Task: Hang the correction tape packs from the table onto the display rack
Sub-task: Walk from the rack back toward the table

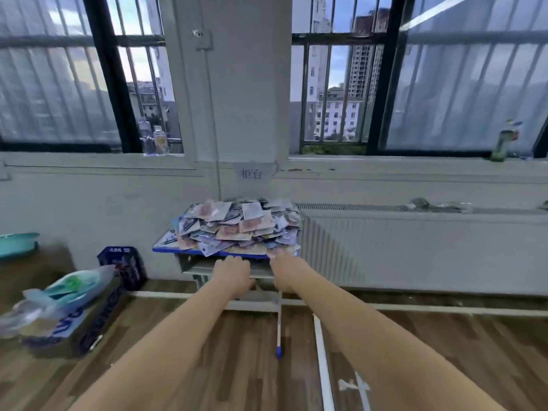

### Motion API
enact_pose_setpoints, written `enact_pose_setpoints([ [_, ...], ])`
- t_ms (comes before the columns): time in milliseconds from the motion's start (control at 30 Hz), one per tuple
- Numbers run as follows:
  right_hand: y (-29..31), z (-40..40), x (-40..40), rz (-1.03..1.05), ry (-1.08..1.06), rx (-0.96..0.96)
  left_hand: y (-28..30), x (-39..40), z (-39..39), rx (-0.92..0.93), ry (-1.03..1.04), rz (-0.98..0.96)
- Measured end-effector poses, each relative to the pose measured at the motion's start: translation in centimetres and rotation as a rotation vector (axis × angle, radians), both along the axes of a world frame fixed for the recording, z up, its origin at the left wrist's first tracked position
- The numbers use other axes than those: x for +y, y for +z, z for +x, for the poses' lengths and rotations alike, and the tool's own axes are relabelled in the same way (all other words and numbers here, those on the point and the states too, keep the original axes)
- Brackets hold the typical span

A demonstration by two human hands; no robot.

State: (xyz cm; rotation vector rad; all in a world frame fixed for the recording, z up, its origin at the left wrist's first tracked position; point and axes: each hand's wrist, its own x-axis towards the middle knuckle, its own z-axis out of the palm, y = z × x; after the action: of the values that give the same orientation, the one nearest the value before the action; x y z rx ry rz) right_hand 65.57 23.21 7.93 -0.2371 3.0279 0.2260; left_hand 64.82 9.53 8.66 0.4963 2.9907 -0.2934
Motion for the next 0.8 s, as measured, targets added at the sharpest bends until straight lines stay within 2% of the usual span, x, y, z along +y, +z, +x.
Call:
enact_pose_setpoints([
  [167, 0.4, -12.7, 0.6, -0.032, 0.019, -0.027, 0.8, -0.3, -10.8, 0.043, -0.001, -0.01],
  [300, -1.2, -20.2, 0.0, -0.061, 0.018, -0.093, -0.5, -1.1, -18.1, 0.008, 0.022, 0.004],
  [433, -2.5, -28.1, -1.0, -0.097, 0.045, -0.08, -2.2, -2.2, -26.3, 0.005, 0.026, 0.036],
  [800, -2.7, -51.8, -2.2, -0.177, -0.076, -0.085, -2.6, -5.1, -52.3, 0.024, -0.085, 0.032],
])
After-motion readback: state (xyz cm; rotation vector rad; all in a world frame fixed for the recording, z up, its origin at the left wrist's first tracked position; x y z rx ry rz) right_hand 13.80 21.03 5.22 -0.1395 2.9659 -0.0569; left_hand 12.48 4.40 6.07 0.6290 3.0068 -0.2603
